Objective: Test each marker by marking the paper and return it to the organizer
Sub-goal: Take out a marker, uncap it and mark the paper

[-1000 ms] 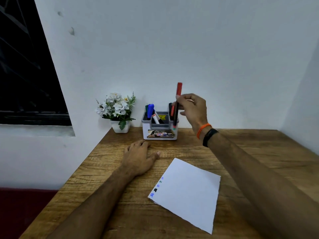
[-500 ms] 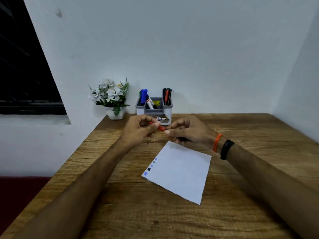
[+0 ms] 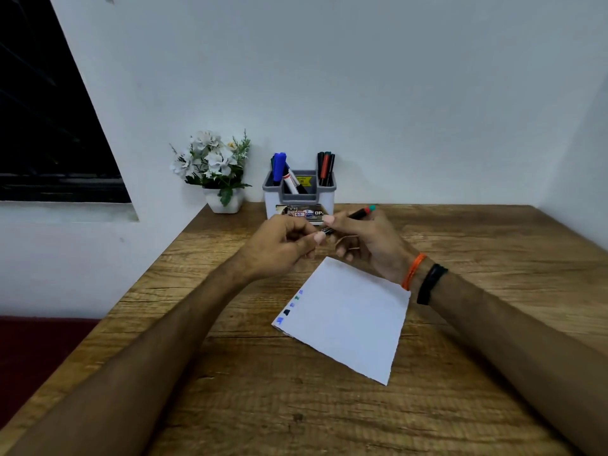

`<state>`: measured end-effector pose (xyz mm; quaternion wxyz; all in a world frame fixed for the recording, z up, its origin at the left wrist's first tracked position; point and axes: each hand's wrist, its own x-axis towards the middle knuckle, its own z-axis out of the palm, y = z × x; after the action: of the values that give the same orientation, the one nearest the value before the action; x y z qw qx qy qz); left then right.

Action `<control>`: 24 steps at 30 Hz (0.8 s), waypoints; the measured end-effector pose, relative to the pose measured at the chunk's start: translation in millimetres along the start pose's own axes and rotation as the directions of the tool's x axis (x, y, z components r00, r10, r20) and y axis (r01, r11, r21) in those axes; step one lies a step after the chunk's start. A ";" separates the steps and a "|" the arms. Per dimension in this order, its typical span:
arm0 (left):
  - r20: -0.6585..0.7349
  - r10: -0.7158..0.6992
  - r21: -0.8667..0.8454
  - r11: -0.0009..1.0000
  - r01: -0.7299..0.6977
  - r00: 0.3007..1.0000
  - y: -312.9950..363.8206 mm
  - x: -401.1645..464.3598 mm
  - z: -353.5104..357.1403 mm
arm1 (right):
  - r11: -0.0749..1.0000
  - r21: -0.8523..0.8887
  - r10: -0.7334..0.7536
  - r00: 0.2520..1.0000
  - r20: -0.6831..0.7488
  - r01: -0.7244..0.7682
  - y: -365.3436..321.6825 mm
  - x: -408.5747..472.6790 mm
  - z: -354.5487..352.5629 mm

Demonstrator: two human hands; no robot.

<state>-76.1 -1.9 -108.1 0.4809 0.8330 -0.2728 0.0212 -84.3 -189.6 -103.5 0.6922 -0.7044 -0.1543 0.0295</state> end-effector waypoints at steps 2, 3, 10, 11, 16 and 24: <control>0.011 0.031 0.052 0.998 -0.032 0.999 -2.6 -0.4 2.7 | 1.000 0.004 0.023 0.999 0.026 -0.024 3.6 -1.4 6.3; 0.025 0.051 0.071 0.996 -0.053 0.998 -2.0 -1.7 4.6 | 1.000 -0.009 0.025 0.999 0.021 -0.025 5.9 -1.5 8.5; 0.049 0.092 0.127 0.987 -0.098 0.995 -3.4 -4.9 9.3 | 0.998 0.046 0.039 0.999 0.013 -0.040 12.1 1.5 9.8; 0.049 0.094 0.116 0.988 -0.099 0.994 -2.1 -4.7 9.1 | 0.996 0.074 0.038 0.999 0.025 -0.040 11.3 1.9 9.8; 0.036 0.158 0.058 0.985 -0.160 0.987 4.7 -1.8 11.1 | 0.989 0.148 0.014 0.998 0.061 -0.023 5.2 1.4 10.1; 0.024 0.144 0.032 0.989 -0.145 0.989 3.3 -3.4 8.5 | 0.995 0.095 -0.039 0.999 0.015 0.038 2.7 1.0 3.9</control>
<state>-82.5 -8.6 -111.0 0.4612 0.8192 -0.3371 0.0514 -83.8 -185.5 -106.2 0.7238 -0.6676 -0.1720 0.0292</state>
